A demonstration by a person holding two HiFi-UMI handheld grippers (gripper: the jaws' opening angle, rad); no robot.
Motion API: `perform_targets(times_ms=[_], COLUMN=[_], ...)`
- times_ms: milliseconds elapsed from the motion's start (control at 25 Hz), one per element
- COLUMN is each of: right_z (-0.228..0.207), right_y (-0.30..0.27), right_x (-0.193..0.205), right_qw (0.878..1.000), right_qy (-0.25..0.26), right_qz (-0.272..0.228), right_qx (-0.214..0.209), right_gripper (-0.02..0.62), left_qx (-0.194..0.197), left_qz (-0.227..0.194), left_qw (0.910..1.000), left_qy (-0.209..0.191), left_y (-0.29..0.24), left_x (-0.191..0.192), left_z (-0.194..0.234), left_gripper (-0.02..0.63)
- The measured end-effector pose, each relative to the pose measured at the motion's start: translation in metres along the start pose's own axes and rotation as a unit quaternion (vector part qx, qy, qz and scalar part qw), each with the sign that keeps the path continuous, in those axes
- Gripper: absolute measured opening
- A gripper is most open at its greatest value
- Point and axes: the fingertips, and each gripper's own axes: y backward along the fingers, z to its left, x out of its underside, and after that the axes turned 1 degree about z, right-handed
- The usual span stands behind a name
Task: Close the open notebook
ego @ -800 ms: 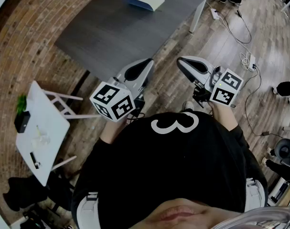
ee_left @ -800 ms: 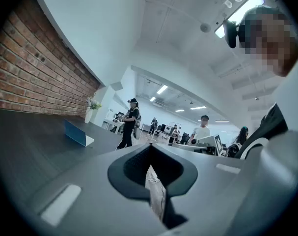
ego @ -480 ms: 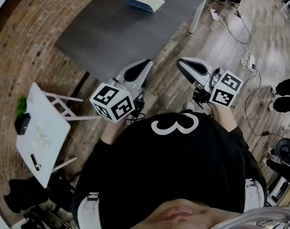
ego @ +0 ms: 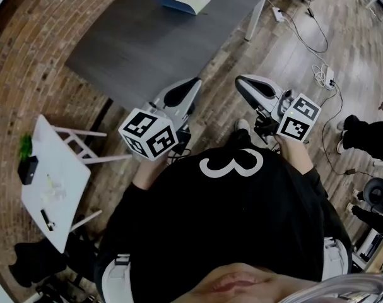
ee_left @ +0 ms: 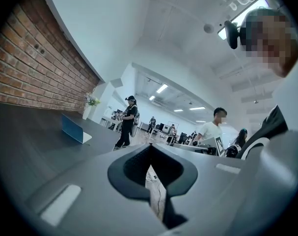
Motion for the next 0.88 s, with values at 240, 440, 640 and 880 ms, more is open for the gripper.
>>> perform_targets(times_ms=[240,440,640,880], right_z=[-0.03,-0.075,-0.13,-0.205], right_y=[0.002,0.0,-0.001,0.003], right_x=[-0.007,-0.023,-0.045,-0.084], right_qw=[1.0,1.0,0.999,0.999], right_qy=[-0.009,-0.023,-0.031,-0.033], right_qz=[-0.001,-0.002,0.005,0.014], right_qx=[-0.005,-0.011,-0.02,-0.034], right_gripper=[0.002,0.002,0.002,0.002], left_qx=[-0.003,-0.016,-0.029,-0.043], left_qz=[0.007,0.012,0.014,0.01], left_qw=[1.0,0.9998,0.9994,0.9989], left_qy=[-0.002,0.004,0.01,0.014], left_y=[-0.03,-0.068,-0.121,-0.198], left_x=[-0.003,-0.008,-0.018,-0.034], left_z=[0.01,0.031,0.052,0.072], left_gripper=[0.017,0.017,0.017,0.017])
